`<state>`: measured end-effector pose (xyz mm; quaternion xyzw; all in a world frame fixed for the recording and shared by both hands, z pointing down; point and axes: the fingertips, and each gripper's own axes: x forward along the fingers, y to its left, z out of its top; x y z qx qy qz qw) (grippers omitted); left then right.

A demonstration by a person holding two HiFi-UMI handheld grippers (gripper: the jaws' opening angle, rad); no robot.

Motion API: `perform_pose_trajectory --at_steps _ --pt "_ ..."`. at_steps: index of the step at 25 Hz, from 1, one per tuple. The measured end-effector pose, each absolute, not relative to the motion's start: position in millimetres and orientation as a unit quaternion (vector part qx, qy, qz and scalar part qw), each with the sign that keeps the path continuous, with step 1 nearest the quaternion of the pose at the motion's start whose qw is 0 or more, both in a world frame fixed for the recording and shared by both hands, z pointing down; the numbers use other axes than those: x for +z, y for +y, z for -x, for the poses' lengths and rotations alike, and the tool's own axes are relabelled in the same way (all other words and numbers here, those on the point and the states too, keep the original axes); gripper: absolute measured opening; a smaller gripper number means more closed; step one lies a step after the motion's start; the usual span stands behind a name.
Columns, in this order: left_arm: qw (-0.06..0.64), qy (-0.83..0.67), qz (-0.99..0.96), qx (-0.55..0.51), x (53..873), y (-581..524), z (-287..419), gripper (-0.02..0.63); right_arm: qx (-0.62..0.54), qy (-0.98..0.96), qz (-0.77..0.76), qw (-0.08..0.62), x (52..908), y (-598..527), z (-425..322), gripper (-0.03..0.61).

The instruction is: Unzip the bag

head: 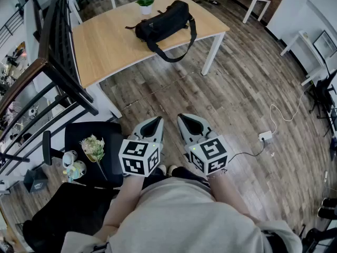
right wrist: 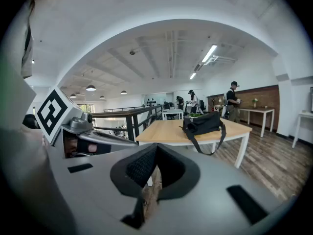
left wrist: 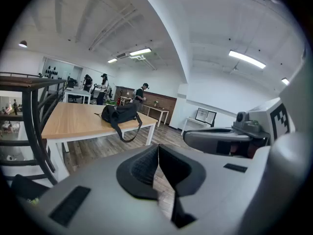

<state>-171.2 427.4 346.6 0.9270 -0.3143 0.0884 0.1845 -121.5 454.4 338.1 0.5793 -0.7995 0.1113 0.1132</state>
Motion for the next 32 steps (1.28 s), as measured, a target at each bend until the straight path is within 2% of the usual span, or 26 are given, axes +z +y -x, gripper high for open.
perform_pose_trajectory --at_steps 13,22,27,28,32 --pt "0.161 -0.308 -0.933 0.090 343.1 433.4 163.2 0.018 0.123 -0.807 -0.569 0.103 340.9 460.3 113.5 0.008" --pt "0.138 -0.330 -0.930 0.085 341.6 433.7 145.0 0.020 0.108 -0.801 -0.584 0.074 333.4 465.7 80.2 0.009" --pt "0.141 -0.337 -0.926 0.096 348.3 440.8 135.5 0.021 0.127 -0.801 -0.578 0.084 347.2 472.5 71.4 0.007" --pt "0.140 -0.339 -0.925 0.099 349.7 440.4 134.1 0.021 0.131 -0.802 -0.577 0.084 349.3 472.0 70.2 0.033" --pt "0.149 -0.347 -0.920 0.104 355.8 430.9 130.1 0.038 0.139 -0.804 -0.573 0.082 353.3 464.5 66.2 0.052"
